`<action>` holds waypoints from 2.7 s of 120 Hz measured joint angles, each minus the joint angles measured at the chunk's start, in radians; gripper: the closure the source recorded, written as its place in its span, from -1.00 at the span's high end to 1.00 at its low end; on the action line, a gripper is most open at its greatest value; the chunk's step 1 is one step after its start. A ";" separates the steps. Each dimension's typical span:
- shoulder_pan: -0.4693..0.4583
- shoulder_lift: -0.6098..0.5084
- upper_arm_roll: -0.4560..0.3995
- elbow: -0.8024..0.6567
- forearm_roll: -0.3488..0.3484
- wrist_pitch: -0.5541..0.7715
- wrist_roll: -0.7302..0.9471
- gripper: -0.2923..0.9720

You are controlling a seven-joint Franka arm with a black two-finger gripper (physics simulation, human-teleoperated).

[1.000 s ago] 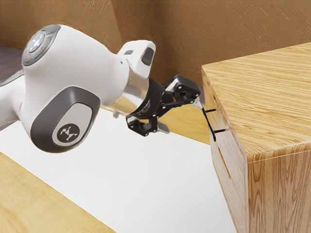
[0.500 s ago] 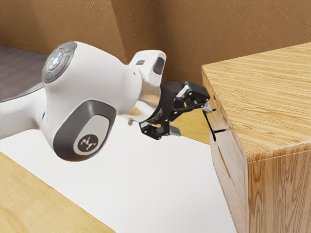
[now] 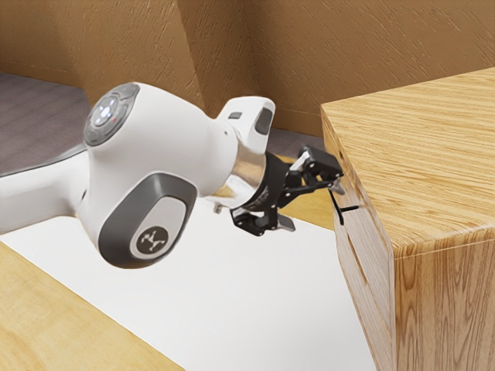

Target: Pull the drawer handle with one arm to open the drawer

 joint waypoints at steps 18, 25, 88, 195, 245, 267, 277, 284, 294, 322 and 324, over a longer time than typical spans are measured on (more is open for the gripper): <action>0.006 -0.008 0.001 -0.023 -0.009 0.001 -0.001 0.53; 0.007 -0.013 0.001 -0.032 -0.012 0.001 -0.003 0.53; 0.014 -0.207 0.035 -0.205 0.006 -0.009 -0.010 0.53; 0.100 -0.522 0.038 -0.401 0.014 -0.125 -0.015 0.53; 0.078 -0.662 0.033 -0.285 0.075 -0.215 -0.017 0.53; -0.118 -0.660 -0.088 0.036 0.164 -0.388 0.002 0.53; -0.134 -0.564 -0.157 0.056 0.173 -0.472 0.011 0.54; -0.146 -0.535 -0.163 0.097 0.171 -0.545 0.016 0.54; -0.156 -0.542 -0.169 0.242 0.166 -0.757 0.023 0.53; -0.148 -0.545 -0.211 0.307 0.168 -1.213 0.035 0.54; -0.148 -0.544 -0.218 0.310 0.169 -1.231 0.034 0.54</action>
